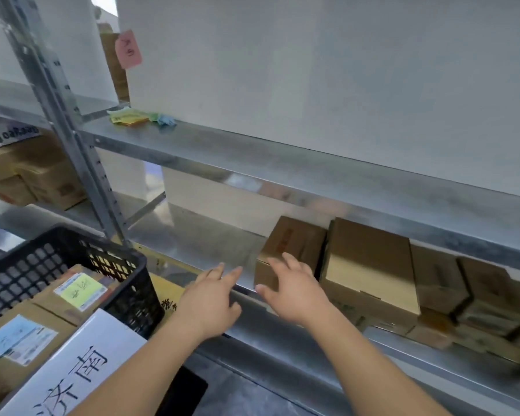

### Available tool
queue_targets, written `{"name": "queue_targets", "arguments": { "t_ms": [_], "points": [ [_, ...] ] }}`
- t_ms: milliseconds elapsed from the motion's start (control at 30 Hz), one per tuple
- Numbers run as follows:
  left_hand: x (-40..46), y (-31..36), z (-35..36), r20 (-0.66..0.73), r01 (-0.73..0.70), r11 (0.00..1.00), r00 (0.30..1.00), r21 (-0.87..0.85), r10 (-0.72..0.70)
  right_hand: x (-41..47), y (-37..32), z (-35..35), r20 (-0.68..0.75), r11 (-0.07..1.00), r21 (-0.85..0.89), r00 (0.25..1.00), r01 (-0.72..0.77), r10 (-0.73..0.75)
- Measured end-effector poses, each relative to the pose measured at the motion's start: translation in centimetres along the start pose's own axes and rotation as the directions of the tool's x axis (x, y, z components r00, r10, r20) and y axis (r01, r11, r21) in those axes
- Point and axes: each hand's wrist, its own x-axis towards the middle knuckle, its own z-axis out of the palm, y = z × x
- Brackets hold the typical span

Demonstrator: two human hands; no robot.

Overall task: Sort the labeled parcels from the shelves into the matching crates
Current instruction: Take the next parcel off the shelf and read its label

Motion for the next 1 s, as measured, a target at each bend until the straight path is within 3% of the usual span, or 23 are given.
{"name": "queue_targets", "arguments": {
  "t_ms": [400,733,867,1000],
  "points": [
    [6.0,2.5,1.9,0.080,-0.030,0.999,0.996,-0.031,0.033,4.9,3.1,1.5,0.083,0.973,0.137,0.981,-0.183,0.173],
    [14.9,1.8,3.8,0.157,-0.205,0.971,0.962,-0.125,0.224,9.2,3.9,3.4,0.081,0.923,0.076,0.925,-0.377,0.372],
    [17.8,0.1,5.1,0.148,-0.235,0.967,0.957,-0.098,0.248,11.3,4.2,4.7,-0.068,0.902,-0.017,0.900,-0.432,0.430],
    [19.3,-1.6,5.4,0.029,-0.263,0.908,0.957,-0.325,0.287,11.5,3.5,5.3,-0.190,0.889,0.045,0.870,-0.455,0.455]
  ]
}}
